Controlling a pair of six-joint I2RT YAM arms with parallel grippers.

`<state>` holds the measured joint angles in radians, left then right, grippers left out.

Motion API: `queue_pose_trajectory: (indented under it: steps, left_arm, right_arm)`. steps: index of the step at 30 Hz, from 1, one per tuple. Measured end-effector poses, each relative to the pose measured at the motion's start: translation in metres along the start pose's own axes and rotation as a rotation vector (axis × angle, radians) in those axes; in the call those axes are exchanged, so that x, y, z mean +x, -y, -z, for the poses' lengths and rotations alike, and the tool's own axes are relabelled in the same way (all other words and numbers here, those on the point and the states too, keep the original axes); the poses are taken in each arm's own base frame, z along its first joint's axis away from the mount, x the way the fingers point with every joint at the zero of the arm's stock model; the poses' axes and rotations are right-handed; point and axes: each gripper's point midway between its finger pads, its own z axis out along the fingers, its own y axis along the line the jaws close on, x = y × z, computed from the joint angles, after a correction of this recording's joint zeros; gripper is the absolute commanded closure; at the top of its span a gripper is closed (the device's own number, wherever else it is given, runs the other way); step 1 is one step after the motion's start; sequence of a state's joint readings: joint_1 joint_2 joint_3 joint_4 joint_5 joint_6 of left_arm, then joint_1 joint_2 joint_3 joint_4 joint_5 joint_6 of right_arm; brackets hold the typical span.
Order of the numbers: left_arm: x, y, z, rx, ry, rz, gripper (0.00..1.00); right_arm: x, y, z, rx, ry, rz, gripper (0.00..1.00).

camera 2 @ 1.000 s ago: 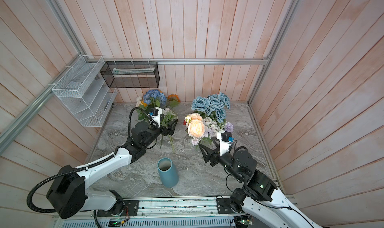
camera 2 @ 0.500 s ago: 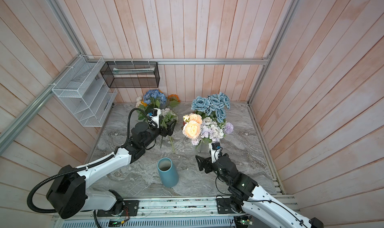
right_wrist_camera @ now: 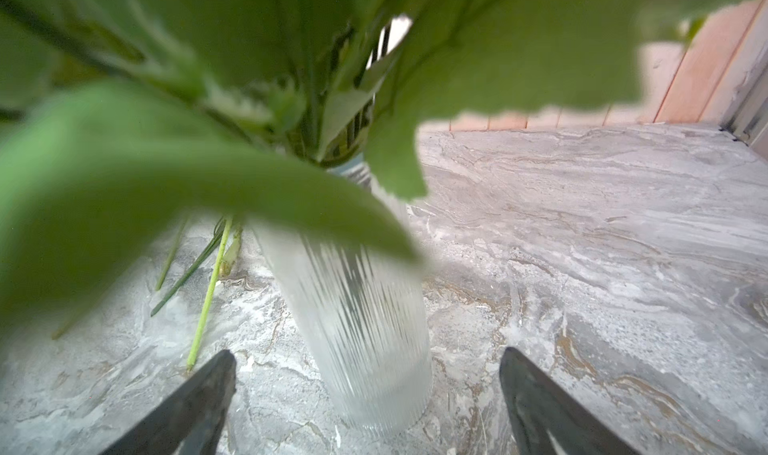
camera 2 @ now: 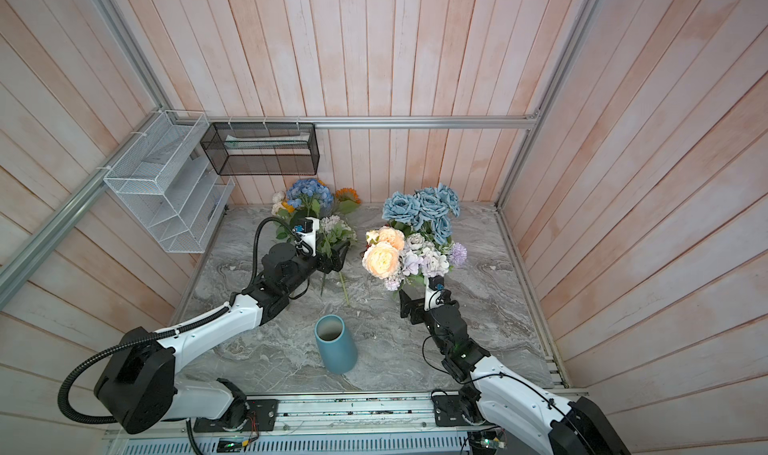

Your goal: Arrange the flowers into the vase

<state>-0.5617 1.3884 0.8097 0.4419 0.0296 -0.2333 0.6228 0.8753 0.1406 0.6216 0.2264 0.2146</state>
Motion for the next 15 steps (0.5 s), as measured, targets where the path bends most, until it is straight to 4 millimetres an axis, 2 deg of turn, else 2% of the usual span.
queue_pose_trajectory:
  steps: [2, 9, 15]
  left_arm:
    - [0.004, -0.003, -0.001, -0.004, -0.009, 0.002, 0.0]
    - [0.009, -0.005, -0.002, -0.001, -0.024, 0.016, 0.0]
    - [0.009, -0.006, -0.002, -0.001, -0.024, 0.025, 0.0]
  right_arm:
    - [0.001, -0.003, -0.002, -0.028, 0.012, 0.031, 0.02]
    - [-0.016, -0.016, -0.009, -0.116, 0.092, 0.084, 0.02]
    - [-0.014, -0.009, -0.021, -0.091, 0.098, 0.092, 0.02]
